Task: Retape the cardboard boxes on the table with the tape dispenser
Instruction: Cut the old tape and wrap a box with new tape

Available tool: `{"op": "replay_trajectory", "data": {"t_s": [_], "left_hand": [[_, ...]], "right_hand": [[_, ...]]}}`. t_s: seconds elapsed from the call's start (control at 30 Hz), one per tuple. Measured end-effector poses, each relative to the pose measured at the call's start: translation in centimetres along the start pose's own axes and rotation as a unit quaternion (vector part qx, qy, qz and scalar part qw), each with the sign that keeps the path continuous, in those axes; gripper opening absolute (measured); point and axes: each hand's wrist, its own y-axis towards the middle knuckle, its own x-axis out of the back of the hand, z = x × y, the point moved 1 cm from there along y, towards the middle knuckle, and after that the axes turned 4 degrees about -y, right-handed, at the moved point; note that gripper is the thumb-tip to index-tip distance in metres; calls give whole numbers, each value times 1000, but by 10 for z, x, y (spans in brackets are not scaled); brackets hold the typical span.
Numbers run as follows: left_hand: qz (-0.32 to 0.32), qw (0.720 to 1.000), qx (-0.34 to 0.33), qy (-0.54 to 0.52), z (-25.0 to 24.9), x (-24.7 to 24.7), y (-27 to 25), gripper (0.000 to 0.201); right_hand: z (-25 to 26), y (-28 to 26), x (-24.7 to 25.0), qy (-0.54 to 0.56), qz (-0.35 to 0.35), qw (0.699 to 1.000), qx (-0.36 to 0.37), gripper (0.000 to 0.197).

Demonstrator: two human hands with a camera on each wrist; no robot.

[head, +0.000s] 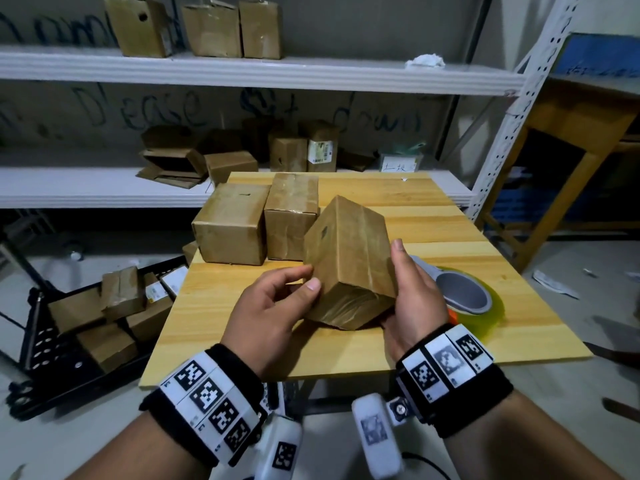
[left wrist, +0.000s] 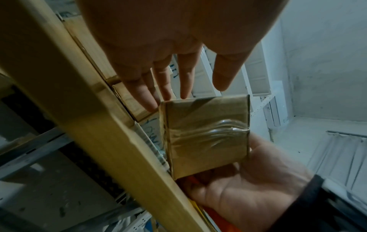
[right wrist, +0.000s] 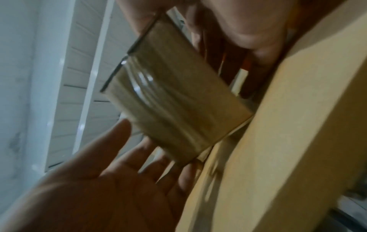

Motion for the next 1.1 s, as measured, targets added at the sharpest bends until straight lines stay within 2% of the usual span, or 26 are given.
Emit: {"op": "replay_trajectory", "data": {"t_s": [0.1, 0.13, 0.23, 0.3, 0.4, 0.53, 0.63, 0.73, 0.83, 0.9, 1.0, 1.03, 1.1], "left_hand": [[24, 999, 21, -26, -5, -8, 5, 48], [32, 999, 24, -29, -8, -10, 6, 42], [52, 999, 3, 6, -16, -14, 7, 40], [64, 997, -8, 40, -21, -13, 7, 43], [46, 994, -37, 95, -34, -12, 5, 43], [-69, 986, -87, 128, -67, -3, 18, 33], [-104, 971, -105, 191, -95, 2, 44, 37], [-93, 928, -113, 344, -113, 2, 76, 54], [-49, 865, -89, 492, -117, -4, 102, 73], [-11, 819, -72, 569, -113, -9, 116, 79], [43, 751, -56, 656, -105, -9, 129, 71], [50, 741, -61, 667, -103, -7, 132, 65], [57, 746, -74, 659, -102, 0, 134, 54]], "right_hand": [[8, -4, 2, 29, 56, 998, 11, 25], [11, -5, 3, 26, 70, 997, 20, 28], [14, -6, 4, -2, 79, 995, 53, 66], [13, -3, 3, 3, 66, 996, 64, 76], [18, 3, 2, 21, 41, 996, 79, 72], [29, 12, 0, 70, 3, 994, 88, 71], [35, 21, -2, 83, -16, 992, 95, 66], [40, 32, -6, 78, -23, 992, 94, 68], [43, 42, -9, 58, -31, 994, 89, 69], [44, 47, -9, 43, -42, 994, 86, 60], [46, 54, -8, 21, -61, 993, 94, 46], [48, 56, -7, 15, -66, 993, 98, 43], [49, 62, -4, -2, -63, 993, 101, 34]]}}
